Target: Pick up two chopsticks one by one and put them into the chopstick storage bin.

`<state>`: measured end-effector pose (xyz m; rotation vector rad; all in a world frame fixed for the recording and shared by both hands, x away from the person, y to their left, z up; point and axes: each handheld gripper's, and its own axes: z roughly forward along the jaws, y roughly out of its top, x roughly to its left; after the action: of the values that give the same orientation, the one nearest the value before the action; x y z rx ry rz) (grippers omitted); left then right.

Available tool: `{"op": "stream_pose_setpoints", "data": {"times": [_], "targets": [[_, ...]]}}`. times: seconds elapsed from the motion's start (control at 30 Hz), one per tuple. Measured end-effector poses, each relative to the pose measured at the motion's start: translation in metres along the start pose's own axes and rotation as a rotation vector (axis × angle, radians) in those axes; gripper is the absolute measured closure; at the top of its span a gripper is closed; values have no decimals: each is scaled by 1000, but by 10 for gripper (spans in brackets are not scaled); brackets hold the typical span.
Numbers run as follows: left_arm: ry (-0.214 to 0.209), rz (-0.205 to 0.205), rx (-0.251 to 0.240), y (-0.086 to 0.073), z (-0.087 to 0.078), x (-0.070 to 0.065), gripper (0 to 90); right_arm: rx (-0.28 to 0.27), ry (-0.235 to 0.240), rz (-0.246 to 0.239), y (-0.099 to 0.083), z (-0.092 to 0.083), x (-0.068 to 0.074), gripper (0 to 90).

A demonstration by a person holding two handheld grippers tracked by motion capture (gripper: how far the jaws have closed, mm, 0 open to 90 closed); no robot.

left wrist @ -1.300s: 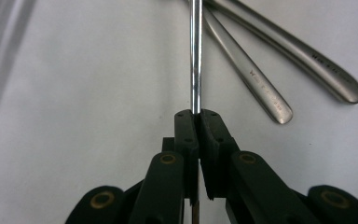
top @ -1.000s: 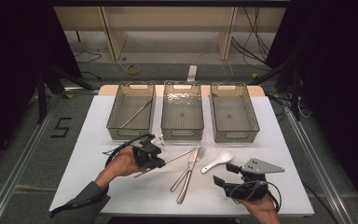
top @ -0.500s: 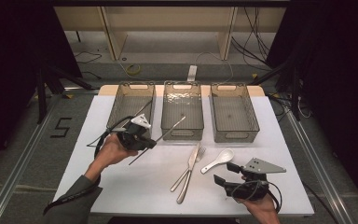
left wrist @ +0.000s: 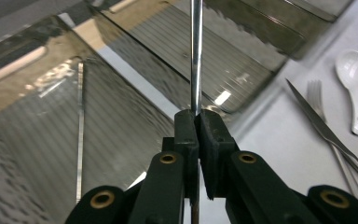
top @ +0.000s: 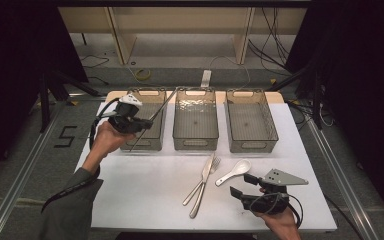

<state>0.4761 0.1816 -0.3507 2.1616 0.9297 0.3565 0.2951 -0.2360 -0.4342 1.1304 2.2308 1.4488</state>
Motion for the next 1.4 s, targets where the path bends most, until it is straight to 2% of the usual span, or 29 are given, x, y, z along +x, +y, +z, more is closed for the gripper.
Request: {"op": "stream_pose_setpoints", "data": {"times": [0.2, 0.3, 0.6, 0.63, 0.7, 0.77, 0.87, 0.97, 1.07, 1.17, 1.4], "targets": [[47, -27, 1, 7, 3, 22, 859, 0, 2, -1, 0, 0, 0, 309], [65, -54, 1, 7, 7, 32, 858, -2, 2, 4, 0, 0, 0, 309], [117, -105, -10, 8, 18, 57, 858, 5, 7, 6, -1, 1, 0, 308], [121, -112, -11, 8, 19, 59, 859, 1, 7, 8, -1, 1, -1, 308], [133, -99, 5, 6, 23, 61, 859, -1, 8, 8, -1, 1, -2, 307], [130, -126, -3, 4, 26, 65, 859, -3, 8, 10, -1, 0, -1, 307], [137, -141, 6, -2, 32, 69, 858, 0, 10, 7, -1, 0, -1, 307], [162, -131, 17, -6, 36, 71, 858, 0, 9, 7, -1, 1, -1, 307], [168, -148, 12, -10, 38, 73, 858, 2, 8, 7, -1, 1, 0, 307], [177, -149, 13, -13, 39, 74, 858, 3, 9, 6, -1, 1, 0, 307], [174, -187, 14, -21, 41, 79, 856, 4, 8, 6, -1, 1, 0, 307]]}}
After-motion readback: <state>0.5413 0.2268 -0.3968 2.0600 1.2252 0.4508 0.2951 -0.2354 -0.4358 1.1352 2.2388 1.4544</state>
